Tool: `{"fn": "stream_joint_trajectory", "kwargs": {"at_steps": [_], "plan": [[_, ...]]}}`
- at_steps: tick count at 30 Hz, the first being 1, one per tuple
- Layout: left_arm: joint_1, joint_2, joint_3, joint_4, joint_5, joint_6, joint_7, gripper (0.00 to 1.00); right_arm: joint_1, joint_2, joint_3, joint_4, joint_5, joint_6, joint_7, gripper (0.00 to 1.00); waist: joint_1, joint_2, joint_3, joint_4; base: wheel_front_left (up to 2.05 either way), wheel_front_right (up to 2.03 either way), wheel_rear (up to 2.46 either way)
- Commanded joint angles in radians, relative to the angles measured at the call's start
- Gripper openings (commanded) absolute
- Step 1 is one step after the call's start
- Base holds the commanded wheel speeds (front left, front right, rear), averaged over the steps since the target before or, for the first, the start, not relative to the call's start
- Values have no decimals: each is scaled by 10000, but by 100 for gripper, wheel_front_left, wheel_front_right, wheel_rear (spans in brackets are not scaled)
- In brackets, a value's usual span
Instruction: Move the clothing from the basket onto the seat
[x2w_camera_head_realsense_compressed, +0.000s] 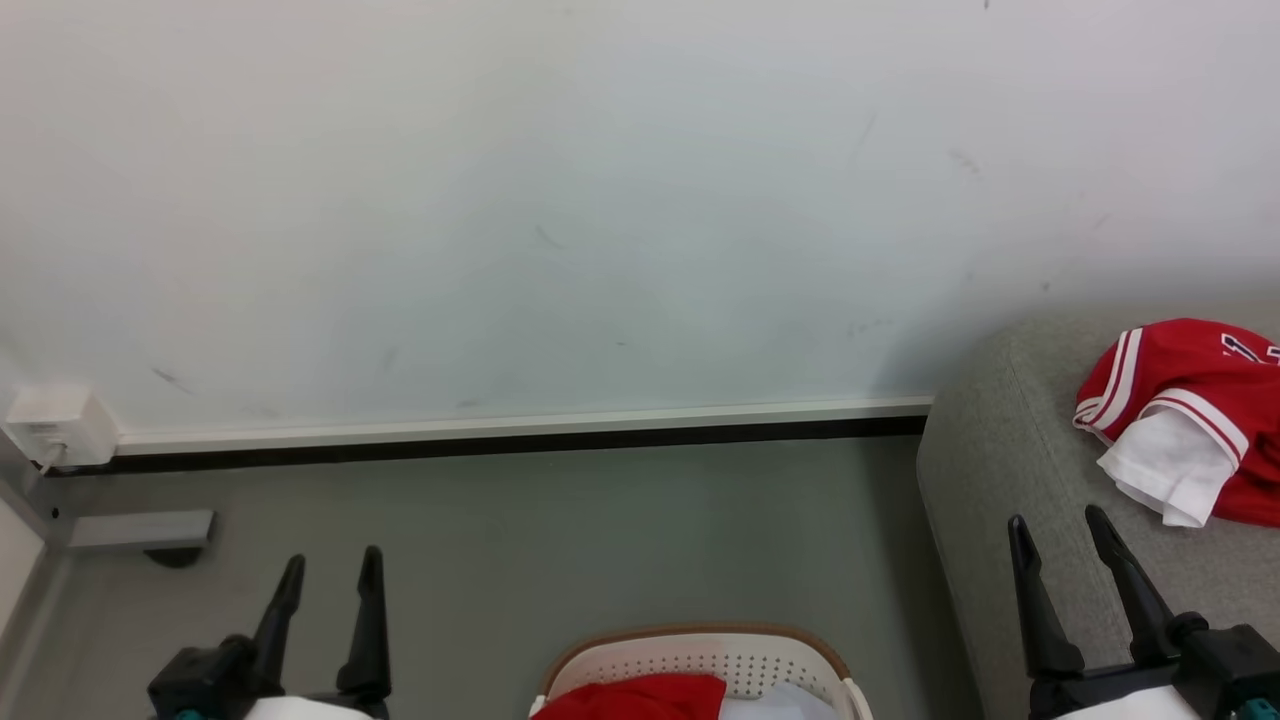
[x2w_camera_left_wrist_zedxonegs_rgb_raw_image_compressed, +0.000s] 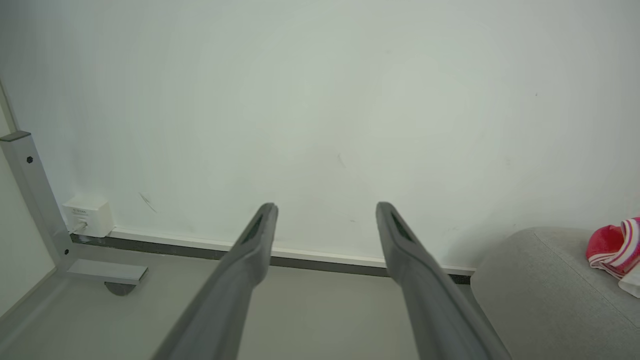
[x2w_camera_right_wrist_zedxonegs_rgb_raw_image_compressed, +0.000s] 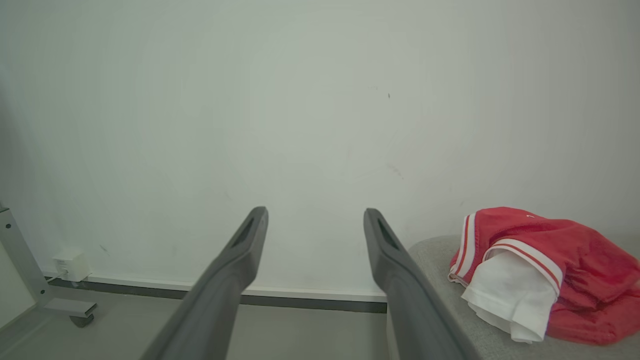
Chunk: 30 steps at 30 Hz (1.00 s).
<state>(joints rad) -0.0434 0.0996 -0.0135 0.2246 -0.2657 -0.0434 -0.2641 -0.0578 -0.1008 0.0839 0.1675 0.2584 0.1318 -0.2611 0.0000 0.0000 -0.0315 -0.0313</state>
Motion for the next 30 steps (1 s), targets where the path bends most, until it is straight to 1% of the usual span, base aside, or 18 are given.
{"fn": "stream_joint_trajectory", "kwargs": {"at_steps": [1, 5, 11, 16, 18, 24, 30], "plan": [[-133, -34, 25, -7, 105, -39, -5, 100, -147, -77, 11, -18, 111, -22, -29, 100, 0, 0, 81, -63, 0, 0, 0], [-453, -145, -162, 16, 346, -275, -5, 100, -557, -193, 14, -132, 122, -22, -28, 100, 0, 0, 471, -309, 0, 0, 0], [-1418, -201, -599, 501, 546, -553, -5, 100, -1452, -279, -119, -343, 45, -22, -30, 100, 0, 0, 1653, -716, 0, 0, 0], [-2462, -82, -1173, 1537, 656, -729, 46, 100, -2260, -197, -184, -583, -53, -22, -30, 100, 0, 0, 2770, -1121, 0, 0, 0], [-2893, -65, -1446, 2052, 606, -783, 246, 100, -2589, -160, -247, -685, -97, -22, -30, 100, 0, 0, 3233, -1286, 0, 0, 0], [-4212, 148, -2216, 3386, 601, -853, 754, 100, -3621, 53, -491, -1142, -200, -22, -28, 100, 0, 0, 4664, -1812, 0, 0, 0], [-5375, 433, -3147, 4981, 635, -875, 863, 100, -4349, 341, -718, -1756, -232, -22, -29, 100, 0, 0, 5890, -2239, 0, 0, 0]]}}
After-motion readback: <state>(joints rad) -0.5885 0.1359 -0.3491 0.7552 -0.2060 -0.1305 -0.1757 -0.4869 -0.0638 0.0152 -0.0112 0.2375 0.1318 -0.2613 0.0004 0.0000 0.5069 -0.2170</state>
